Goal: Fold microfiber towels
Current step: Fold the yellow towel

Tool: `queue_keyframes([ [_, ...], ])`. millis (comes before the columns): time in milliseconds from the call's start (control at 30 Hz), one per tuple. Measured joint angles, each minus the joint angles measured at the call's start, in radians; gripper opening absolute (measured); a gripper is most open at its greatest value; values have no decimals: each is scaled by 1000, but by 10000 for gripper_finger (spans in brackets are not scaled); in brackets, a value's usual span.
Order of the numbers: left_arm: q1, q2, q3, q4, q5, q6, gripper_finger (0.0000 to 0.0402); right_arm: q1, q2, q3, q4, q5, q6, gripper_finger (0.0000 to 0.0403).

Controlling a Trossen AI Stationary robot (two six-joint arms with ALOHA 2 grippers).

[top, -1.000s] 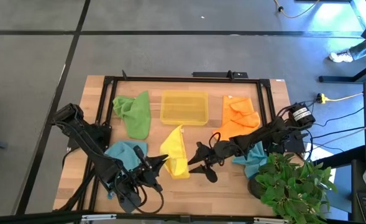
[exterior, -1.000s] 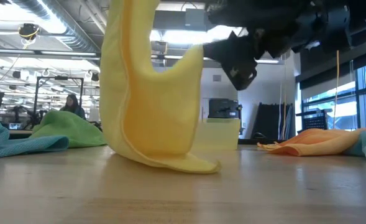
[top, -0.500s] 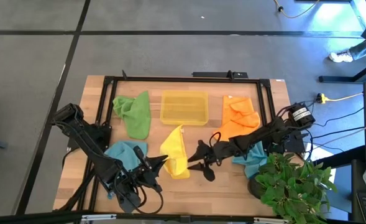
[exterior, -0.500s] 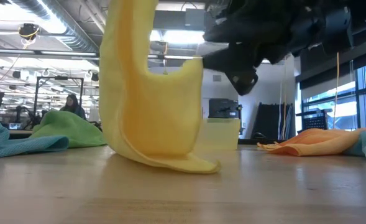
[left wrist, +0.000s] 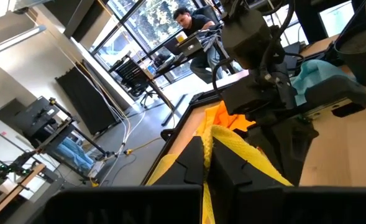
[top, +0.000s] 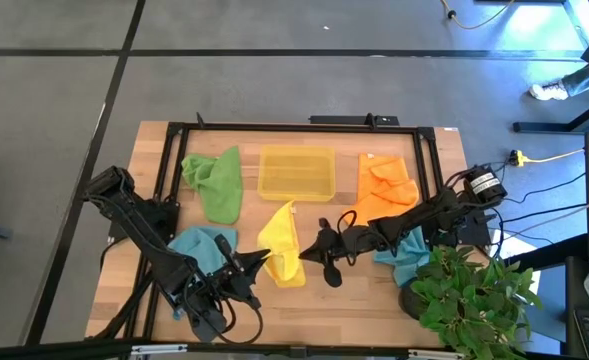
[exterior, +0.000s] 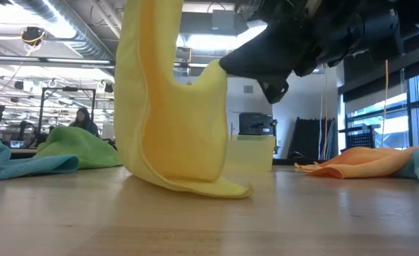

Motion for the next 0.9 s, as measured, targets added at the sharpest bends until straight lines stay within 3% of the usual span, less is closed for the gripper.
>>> queue_keyframes([
  [267, 0, 0, 0, 3, -59, 58, 0, 0, -108, 0, -46, 15, -106, 3],
  [400, 3, -30, 0, 3, -22, 131, 0, 9, -260, 0, -165, 145, -187, 2],
  [633, 66, -146, 0, 3, -81, 240, 0, 28, -548, 0, -314, 317, -328, 2],
  [900, 226, -317, 0, 3, 94, 332, 0, 28, -761, 36, -460, 433, -415, 1],
])
